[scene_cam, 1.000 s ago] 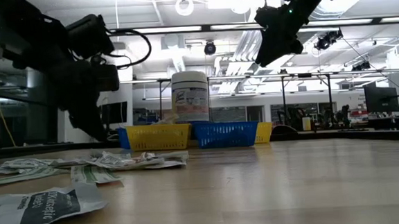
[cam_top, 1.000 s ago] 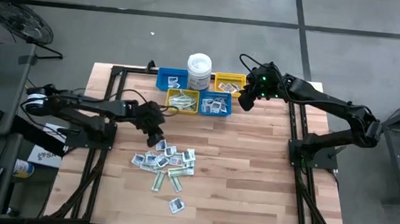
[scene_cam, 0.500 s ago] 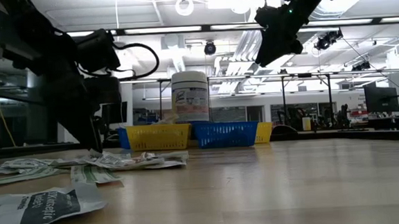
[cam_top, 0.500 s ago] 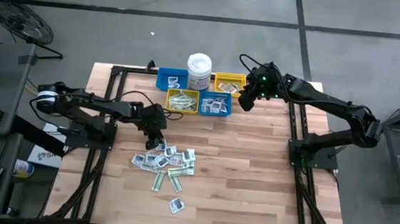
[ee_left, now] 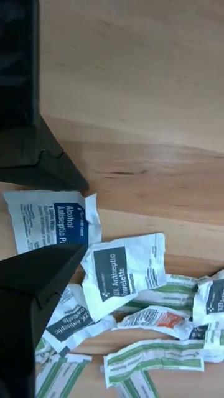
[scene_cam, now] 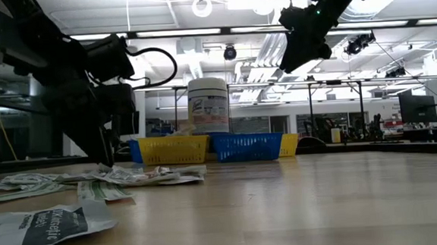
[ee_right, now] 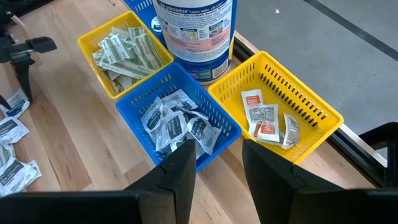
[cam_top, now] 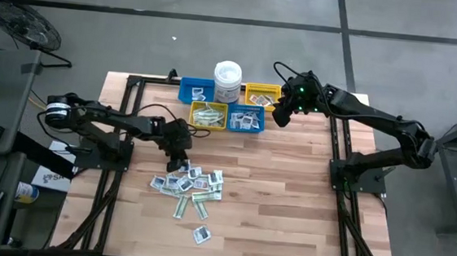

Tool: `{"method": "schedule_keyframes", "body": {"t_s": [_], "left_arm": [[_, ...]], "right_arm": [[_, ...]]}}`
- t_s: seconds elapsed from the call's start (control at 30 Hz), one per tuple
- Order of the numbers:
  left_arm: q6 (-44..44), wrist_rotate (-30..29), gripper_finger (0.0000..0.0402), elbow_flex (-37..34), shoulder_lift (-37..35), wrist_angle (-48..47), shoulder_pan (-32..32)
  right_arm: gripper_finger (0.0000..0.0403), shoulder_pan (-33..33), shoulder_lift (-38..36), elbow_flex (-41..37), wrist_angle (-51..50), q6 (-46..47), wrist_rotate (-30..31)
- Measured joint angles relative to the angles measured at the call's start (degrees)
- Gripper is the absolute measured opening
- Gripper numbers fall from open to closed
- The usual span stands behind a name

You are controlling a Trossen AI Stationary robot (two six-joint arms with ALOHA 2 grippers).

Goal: Pick & Place First Aid Supplies
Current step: Put the blue alcohol pad into the left blue bin

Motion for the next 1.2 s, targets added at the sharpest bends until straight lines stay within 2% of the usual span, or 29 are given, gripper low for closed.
{"method": "schedule_keyframes", "body": {"t_s": [0.2,0.57,0.9,1.2], "left_arm": [[-0.22,1.16,0.0124,0.0,0.37,0.12,0.0],[-2.09,-0.73,0.0006,-0.07,0.44,-0.15,-0.02],[-6.46,-4.22,0.0001,-0.23,-2.42,-2.1,-0.07],[-6.88,-12.61,0.0001,5.4,-9.15,-15.11,-0.07]], "right_arm": [[0.0126,0.0,0.0,0.0,0.0,0.0,-0.02],[0.0126,0.02,0.0,0.0,0.0,0.01,-0.03],[0.0126,0.0,0.0,0.0,-0.01,-0.04,-0.02],[0.0126,0.01,0.0,0.0,0.0,-1.05,-0.32]]}}
